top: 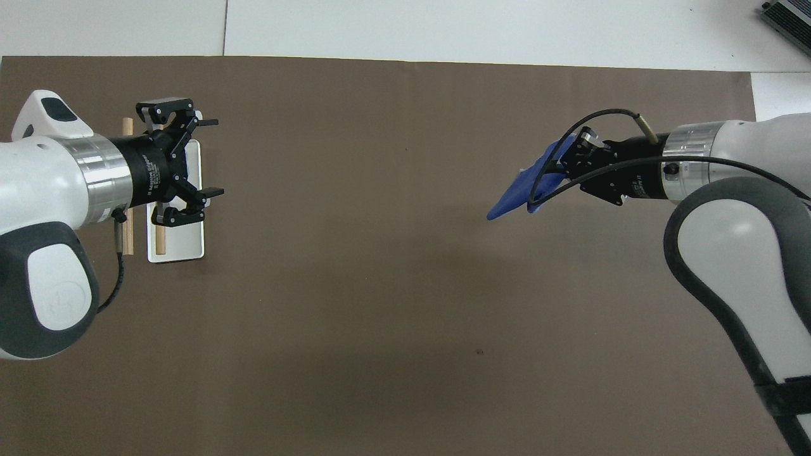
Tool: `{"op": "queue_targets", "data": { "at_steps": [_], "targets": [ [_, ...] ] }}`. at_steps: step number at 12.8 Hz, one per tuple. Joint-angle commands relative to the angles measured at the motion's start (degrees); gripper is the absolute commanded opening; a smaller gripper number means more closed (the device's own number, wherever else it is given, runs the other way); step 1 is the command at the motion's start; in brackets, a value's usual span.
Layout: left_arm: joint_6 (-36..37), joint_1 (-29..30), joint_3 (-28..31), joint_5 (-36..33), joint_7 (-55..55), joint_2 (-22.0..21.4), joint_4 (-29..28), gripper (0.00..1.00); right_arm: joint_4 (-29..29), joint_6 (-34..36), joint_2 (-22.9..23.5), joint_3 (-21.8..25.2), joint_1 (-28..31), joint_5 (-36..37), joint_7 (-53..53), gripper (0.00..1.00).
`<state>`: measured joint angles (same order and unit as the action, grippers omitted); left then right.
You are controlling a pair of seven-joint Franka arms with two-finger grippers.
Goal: Right arm passes towel to left arm to hang
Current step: 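Lift the towel with the right gripper while the left gripper approaches, then grasp the towel with the left gripper next to the right gripper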
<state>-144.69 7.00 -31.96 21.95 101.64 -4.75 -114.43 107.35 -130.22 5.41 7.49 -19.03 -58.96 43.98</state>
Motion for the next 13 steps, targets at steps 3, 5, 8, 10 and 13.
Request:
{"op": "queue_targets", "data": {
  "at_steps": [3,5,8,10,13],
  "targets": [
    [-8.5,-0.5,-4.9,0.5,2.9,2.0,-1.4,1.00,1.8,-10.6,2.5,0.0,-8.6,-12.5,4.7,0.00],
    [-9.6,-0.6,-6.8,0.4,2.8,4.0,-1.9,1.00,1.7,-12.8,3.4,0.0,-10.6,-17.4,4.7,0.00],
    [-10.1,-0.6,-7.8,-0.2,2.8,4.0,-3.4,1.00,1.7,-12.6,3.5,0.0,-10.9,-21.1,4.7,0.00],
    [-12.8,-0.6,-7.8,-0.2,2.6,4.7,-4.4,1.00,1.7,-12.7,3.5,-0.1,-11.5,-22.3,4.7,0.00],
    [-14.4,-0.6,-7.7,-0.8,1.3,5.6,-4.7,1.00,1.6,-12.5,3.5,-0.1,-11.4,-22.6,4.4,0.00]
  ]
}}
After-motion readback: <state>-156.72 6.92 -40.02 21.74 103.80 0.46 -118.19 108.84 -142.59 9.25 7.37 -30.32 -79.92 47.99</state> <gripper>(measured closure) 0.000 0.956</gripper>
